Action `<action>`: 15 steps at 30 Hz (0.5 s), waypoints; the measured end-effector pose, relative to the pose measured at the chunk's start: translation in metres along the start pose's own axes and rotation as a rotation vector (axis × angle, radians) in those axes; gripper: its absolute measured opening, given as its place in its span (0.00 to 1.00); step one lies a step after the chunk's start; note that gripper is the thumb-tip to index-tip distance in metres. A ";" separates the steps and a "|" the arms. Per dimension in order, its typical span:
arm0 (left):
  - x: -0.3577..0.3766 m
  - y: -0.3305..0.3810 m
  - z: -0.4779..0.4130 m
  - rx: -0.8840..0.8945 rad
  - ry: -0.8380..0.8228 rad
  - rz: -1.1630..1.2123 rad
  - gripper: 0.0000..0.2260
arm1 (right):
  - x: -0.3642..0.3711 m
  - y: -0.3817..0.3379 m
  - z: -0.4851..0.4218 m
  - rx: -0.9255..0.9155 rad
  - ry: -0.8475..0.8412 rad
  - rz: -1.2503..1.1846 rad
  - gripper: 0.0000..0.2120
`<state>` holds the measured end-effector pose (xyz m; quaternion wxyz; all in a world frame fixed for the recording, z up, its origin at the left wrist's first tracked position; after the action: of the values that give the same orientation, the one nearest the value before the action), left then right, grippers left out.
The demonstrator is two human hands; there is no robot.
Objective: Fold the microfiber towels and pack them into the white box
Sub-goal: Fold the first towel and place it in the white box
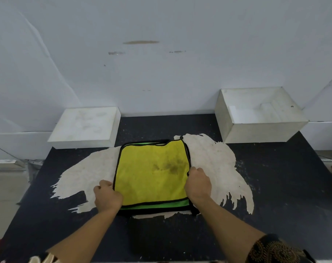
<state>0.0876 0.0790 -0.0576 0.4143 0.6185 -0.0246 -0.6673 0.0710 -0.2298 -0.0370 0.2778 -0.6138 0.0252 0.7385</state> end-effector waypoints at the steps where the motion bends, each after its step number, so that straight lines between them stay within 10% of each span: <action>1: 0.000 -0.001 -0.002 -0.033 -0.002 0.023 0.18 | -0.002 -0.002 -0.001 -0.013 0.011 0.022 0.11; 7: 0.005 -0.003 -0.013 -0.165 -0.174 0.086 0.04 | -0.009 -0.005 -0.009 -0.019 -0.051 -0.059 0.05; 15: 0.008 0.006 -0.030 -0.197 -0.398 0.213 0.11 | -0.001 0.003 -0.017 0.096 -0.208 -0.403 0.14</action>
<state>0.1168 0.0850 -0.0682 0.5278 0.4251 -0.1056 -0.7277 0.0848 -0.2393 -0.0411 0.4497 -0.5131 -0.0914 0.7254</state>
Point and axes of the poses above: each hand's wrist, its own z-axis away from the middle knuckle, its own x-axis out of the palm, y = z × x, the point moved 4 cm from there along -z, towards the middle knuckle, and after that the axes turned 2 degrees about z, right-handed, at the moved point
